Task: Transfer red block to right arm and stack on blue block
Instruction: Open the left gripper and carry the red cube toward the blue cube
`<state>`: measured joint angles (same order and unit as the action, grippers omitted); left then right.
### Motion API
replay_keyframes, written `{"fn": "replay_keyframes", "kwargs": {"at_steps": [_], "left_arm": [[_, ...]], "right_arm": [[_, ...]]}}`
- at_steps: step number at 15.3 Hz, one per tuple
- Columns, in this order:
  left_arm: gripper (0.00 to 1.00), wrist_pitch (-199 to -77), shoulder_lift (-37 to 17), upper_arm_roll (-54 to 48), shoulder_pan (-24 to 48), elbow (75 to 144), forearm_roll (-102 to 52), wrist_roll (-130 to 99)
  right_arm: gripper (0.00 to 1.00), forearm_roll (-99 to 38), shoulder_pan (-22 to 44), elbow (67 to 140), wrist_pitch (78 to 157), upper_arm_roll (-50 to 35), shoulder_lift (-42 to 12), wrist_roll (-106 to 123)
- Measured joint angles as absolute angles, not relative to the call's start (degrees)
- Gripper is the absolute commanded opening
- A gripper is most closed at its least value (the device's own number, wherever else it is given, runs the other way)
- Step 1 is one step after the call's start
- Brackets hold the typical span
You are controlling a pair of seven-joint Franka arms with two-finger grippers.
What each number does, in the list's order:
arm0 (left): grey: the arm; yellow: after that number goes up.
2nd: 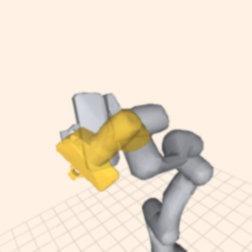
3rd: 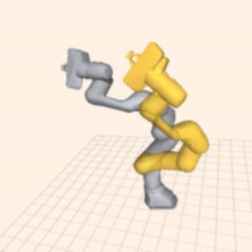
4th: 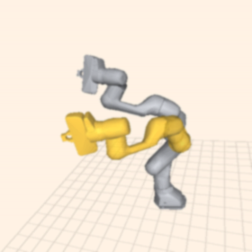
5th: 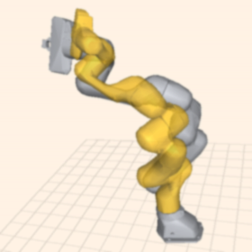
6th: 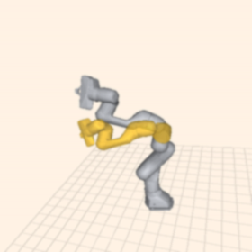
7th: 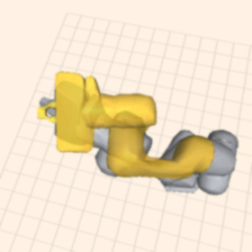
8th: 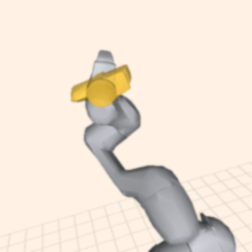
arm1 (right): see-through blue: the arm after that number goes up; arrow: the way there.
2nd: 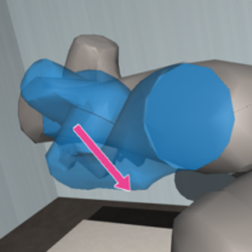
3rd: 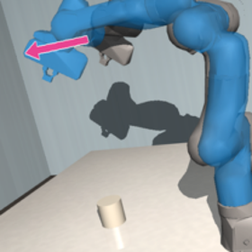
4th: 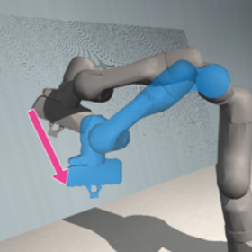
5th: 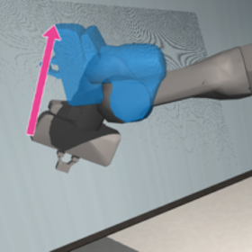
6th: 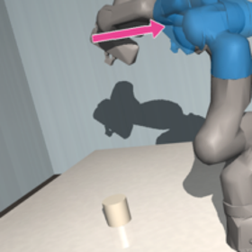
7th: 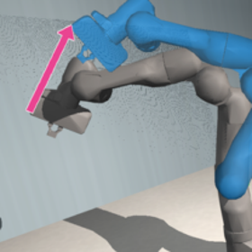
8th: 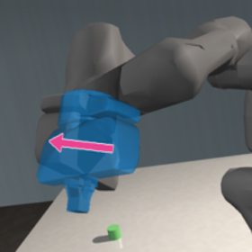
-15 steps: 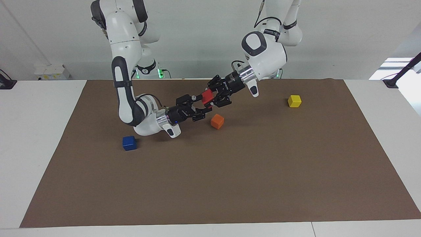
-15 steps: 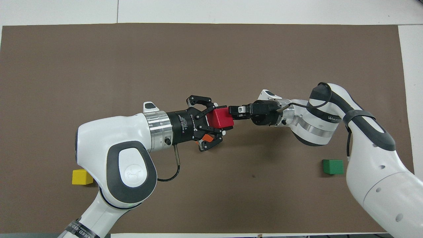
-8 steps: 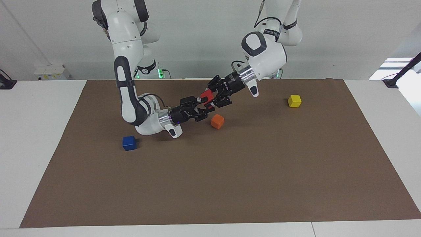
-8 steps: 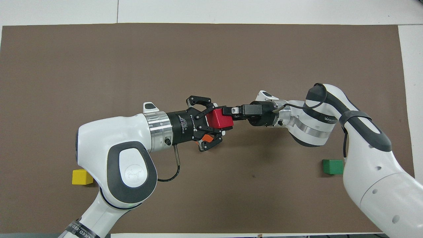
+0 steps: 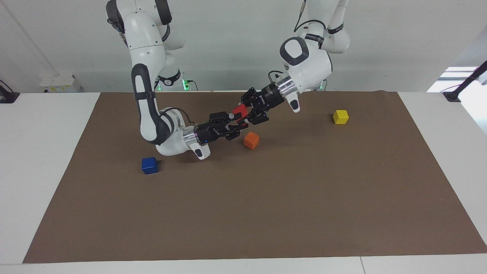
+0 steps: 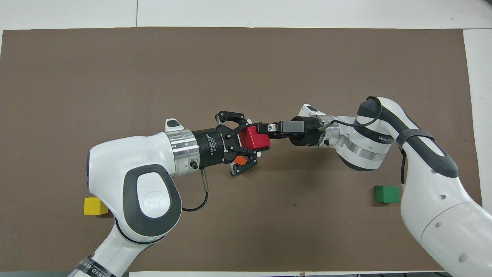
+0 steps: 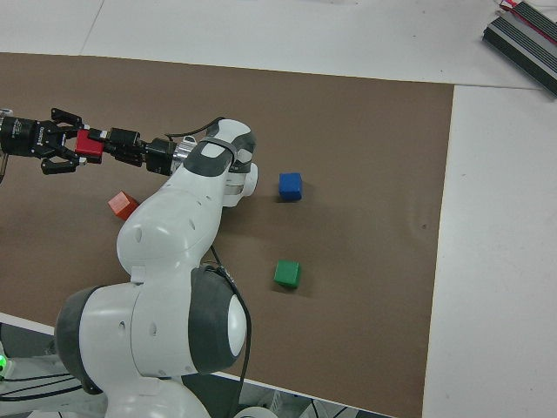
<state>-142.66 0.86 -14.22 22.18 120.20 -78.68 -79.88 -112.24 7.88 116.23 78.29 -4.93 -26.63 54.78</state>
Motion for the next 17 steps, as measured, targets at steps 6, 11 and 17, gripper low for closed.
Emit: {"fn": "replay_keyframes", "kwargs": {"at_steps": [6, 11, 17], "left_arm": [[1.0, -142.92, 0.95, -14.09, 22.18, 120.11, -79.06, -79.79], [1.0, -142.92, 0.95, -14.2, 22.22, 120.32, -79.06, -79.82], [1.0, -137.2, 1.11, -13.56, 16.93, 121.26, -79.05, -76.35]], "right_arm": [[0.0, -112.23, 8.0, 116.27, 82.62, -5.06, -24.84, 54.35], [0.0, -112.23, 8.0, 116.25, 85.3, -5.06, -23.69, 54.34], [0.0, -112.23, 8.01, 116.28, 86.12, -5.06, -23.02, 54.28]]}}
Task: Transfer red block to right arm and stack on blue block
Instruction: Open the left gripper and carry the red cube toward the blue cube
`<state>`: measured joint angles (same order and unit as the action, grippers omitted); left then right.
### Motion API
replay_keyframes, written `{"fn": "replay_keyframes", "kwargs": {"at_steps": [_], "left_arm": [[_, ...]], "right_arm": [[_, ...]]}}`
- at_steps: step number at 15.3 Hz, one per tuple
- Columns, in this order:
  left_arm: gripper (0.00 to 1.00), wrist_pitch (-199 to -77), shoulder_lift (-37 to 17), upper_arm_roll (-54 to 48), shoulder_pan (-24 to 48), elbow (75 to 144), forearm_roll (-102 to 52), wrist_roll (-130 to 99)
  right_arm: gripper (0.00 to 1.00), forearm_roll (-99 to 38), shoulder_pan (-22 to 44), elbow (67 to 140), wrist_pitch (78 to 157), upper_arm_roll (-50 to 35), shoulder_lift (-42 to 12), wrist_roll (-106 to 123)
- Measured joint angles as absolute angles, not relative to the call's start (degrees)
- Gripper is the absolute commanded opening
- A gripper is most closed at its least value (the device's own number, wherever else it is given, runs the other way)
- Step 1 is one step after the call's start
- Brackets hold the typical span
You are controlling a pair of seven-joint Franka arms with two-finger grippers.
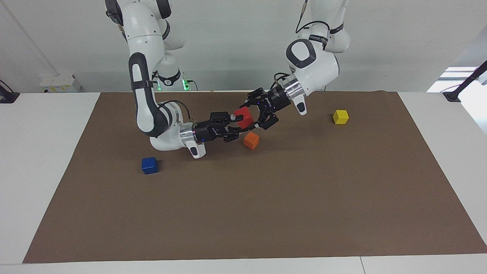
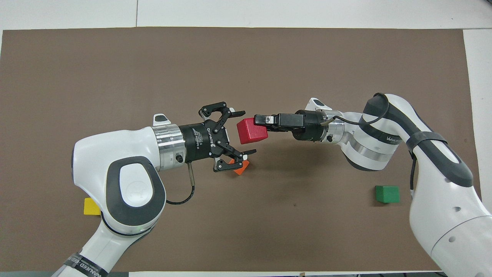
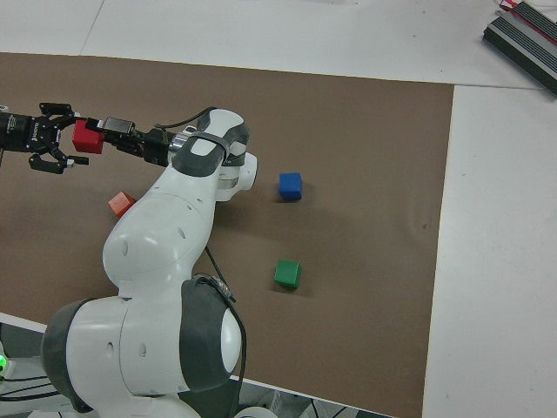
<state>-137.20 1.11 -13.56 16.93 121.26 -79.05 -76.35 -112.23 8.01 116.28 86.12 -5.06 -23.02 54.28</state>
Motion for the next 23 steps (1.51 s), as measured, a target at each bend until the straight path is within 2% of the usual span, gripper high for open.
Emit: {"fn": "replay_keyframes", "kwargs": {"at_steps": [4, 11, 14, 19, 23], "left_arm": [[1.0, -127.25, 1.48, -13.17, 7.4, 123.41, -78.92, -67.07], [1.0, -112.58, 1.65, -12.88, -7.83, 124.35, -62.58, -50.05], [1.0, -104.46, 1.68, -12.7, -13.51, 122.13, -52.0, -38.99], [1.0, -91.27, 0.42, -12.54, -18.68, 113.72, -29.48, -16.39], [1.0, -88.1, -2.46, -12.5, -21.53, 107.91, -15.7, 2.85]], "right_arm": [[0.0, -111.85, 8.01, 116.2, 89.81, -5.03, -21.81, 53.56], [0.0, -92.22, 7.85, 114.36, 112.51, -4.7, -8.83, 33.28], [0.0, -80.07, 7.71, 113.33, 118.12, -4.3, -6.34, 24.15], [0.0, -50.24, 5.34, 108.27, 119.76, -4.0, -6.67, 7.47], [0.0, -24.71, 4.08, 104.6, 112.3, -3.99, -7.19, -1.31]]}}
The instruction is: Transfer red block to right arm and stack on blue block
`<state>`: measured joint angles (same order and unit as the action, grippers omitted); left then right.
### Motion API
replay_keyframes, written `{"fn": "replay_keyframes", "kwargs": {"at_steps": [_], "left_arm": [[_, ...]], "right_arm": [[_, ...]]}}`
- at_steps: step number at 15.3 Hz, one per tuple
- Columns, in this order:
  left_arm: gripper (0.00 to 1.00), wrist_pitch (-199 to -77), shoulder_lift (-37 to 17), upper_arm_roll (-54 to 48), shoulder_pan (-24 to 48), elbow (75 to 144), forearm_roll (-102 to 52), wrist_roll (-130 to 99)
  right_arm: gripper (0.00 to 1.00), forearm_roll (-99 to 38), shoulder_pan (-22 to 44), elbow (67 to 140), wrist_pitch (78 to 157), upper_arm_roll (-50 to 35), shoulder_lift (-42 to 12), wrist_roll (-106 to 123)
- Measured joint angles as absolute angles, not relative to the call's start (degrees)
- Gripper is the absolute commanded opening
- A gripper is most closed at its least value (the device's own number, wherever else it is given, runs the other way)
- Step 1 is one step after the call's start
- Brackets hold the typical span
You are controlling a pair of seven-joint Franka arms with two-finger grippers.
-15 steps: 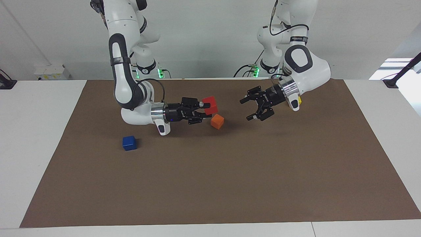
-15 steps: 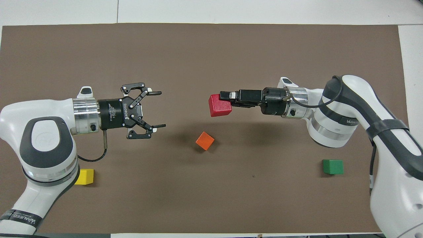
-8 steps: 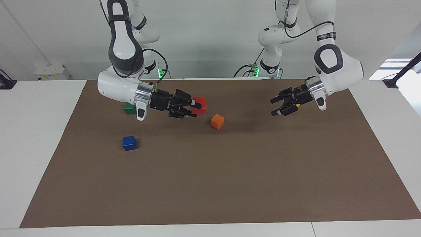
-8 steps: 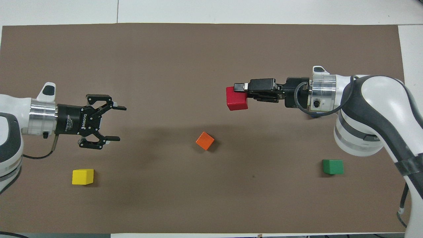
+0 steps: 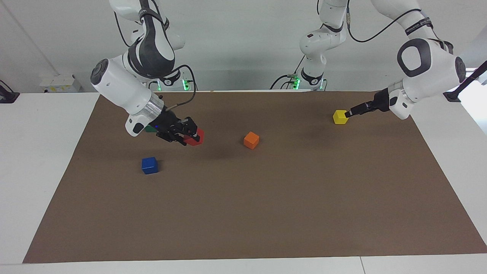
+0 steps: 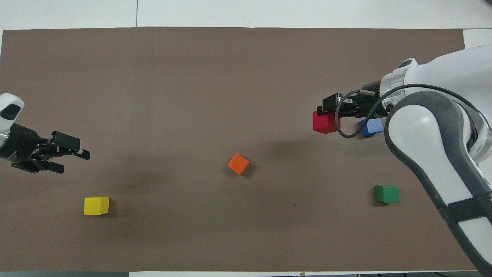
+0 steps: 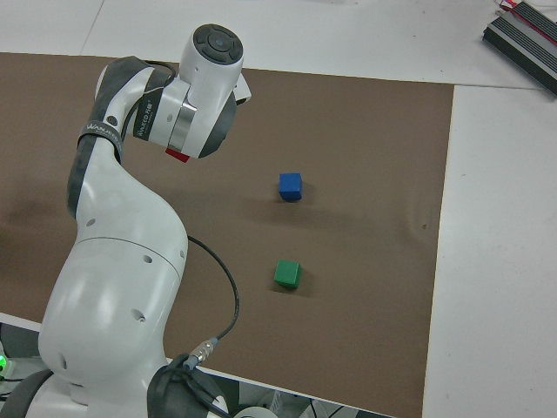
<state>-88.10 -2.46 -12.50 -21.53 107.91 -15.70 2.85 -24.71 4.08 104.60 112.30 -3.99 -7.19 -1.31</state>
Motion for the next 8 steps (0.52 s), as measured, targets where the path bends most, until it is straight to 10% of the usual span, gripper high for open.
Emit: {"fn": "replay_keyframes", "kwargs": {"at_steps": [8], "left_arm": [[1.0, -94.54, -4.87, -13.78, -16.51, 103.41, 0.9, 20.82]], "right_arm": [[0.0, -4.35, 0.86, 99.84, 106.87, -3.97, -10.0, 2.7]]}}
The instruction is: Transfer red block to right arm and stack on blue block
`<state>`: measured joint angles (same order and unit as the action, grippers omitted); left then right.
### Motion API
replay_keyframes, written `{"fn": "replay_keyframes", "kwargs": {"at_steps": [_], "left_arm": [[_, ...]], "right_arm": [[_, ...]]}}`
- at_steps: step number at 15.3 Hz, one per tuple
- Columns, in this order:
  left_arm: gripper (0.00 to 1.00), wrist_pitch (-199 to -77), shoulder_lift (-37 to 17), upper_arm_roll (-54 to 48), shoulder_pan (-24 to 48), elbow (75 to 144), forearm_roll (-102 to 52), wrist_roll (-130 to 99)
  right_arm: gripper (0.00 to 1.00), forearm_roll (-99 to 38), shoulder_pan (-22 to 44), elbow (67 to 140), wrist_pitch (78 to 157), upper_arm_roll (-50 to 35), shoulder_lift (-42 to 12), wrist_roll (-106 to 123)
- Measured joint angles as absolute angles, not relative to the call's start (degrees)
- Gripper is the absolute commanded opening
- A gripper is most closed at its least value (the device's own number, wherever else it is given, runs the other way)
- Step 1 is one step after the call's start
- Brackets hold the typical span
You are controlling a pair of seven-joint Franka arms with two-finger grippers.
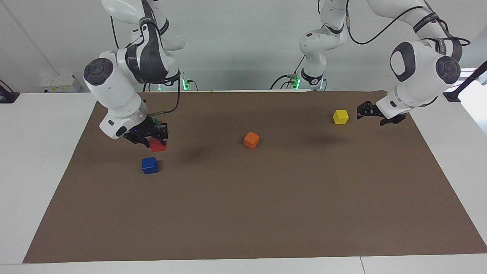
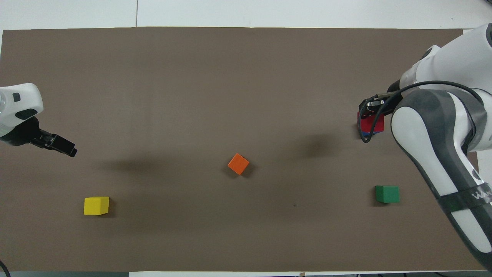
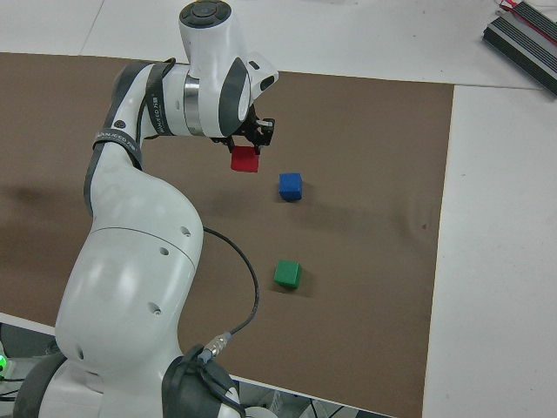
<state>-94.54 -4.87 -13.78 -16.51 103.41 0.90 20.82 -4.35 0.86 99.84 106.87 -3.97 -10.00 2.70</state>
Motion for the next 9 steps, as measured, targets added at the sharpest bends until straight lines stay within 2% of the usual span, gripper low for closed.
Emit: {"fn": "replay_keyframes", "kwargs": {"at_steps": [4, 9], "left_arm": [[1.0, -101.82, -4.87, -13.82, -15.8, 103.1, 0.98, 2.77], [1.0, -100.29, -4.68, -13.64, -15.34, 98.0, 1.03, -0.74]], "right_arm": [[0.0, -4.3, -2.55, 99.84, 107.0, -3.93, -11.3, 10.65], [0.0, -4.3, -4.38, 99.5, 106.88, -3.94, -14.15, 14.29]]}}
